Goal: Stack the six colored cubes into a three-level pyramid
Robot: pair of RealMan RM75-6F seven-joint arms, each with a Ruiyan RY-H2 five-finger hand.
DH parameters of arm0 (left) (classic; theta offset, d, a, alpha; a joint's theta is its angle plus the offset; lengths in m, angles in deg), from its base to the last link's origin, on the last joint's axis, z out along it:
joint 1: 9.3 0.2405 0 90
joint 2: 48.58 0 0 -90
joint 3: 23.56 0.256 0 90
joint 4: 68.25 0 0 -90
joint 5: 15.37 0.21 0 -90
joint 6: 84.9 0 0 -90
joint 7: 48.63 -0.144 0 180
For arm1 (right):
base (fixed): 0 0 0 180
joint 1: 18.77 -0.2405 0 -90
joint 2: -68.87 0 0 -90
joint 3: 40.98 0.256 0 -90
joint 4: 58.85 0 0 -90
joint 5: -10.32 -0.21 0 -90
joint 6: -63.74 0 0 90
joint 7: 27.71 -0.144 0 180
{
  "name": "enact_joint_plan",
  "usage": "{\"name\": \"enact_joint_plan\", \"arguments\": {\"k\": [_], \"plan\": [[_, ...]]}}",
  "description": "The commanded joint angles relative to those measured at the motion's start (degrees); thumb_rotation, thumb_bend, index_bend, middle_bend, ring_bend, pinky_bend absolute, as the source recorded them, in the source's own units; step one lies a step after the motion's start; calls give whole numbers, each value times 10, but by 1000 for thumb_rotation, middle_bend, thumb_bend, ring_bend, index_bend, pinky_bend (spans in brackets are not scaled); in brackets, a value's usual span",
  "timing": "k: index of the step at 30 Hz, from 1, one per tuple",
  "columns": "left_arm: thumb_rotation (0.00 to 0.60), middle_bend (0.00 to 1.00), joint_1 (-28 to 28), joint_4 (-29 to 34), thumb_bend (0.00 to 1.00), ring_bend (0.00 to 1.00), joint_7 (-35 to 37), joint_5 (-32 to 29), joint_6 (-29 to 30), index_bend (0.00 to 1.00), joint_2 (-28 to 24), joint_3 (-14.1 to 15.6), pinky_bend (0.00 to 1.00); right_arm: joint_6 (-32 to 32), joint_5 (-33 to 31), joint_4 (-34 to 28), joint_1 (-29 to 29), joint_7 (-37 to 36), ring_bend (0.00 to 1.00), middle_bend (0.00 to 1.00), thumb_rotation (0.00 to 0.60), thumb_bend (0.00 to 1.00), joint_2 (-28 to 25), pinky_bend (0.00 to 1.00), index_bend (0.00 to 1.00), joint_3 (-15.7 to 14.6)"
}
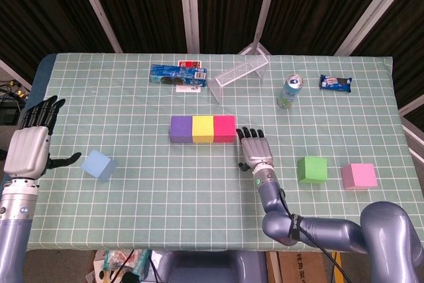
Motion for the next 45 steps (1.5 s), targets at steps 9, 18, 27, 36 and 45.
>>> {"name": "enact_joint_plan", "arguments": {"k": [9, 18, 27, 36, 45], "plan": [[600, 0, 1, -1, 46, 0, 1, 0, 0, 0, -1, 1, 21, -46, 36, -60, 26, -11, 0, 0, 600, 317, -44, 0, 0, -5], [600, 0, 3, 5, 46, 0, -5, 12, 5, 0, -1, 6, 21, -92, 88, -180, 73, -32, 0, 0, 600, 317, -133, 0, 0, -23], [600, 0, 3, 9, 46, 0, -16, 24, 10, 0, 4, 11, 21, -115, 114, -259, 118, -44, 0, 0, 600, 318, -207, 0, 0, -59], [600, 0, 2, 9, 46, 0, -25, 29, 11, 0, 9, 15, 21, -111, 141, -266, 154, -58, 0, 0, 600, 317, -233, 0, 0, -103], [600, 0, 3, 9, 46, 0, -30, 32, 12, 0, 11, 17, 21, -93, 131, -223, 167, -67, 0, 0, 600, 317, -222, 0, 0, -114]]}}
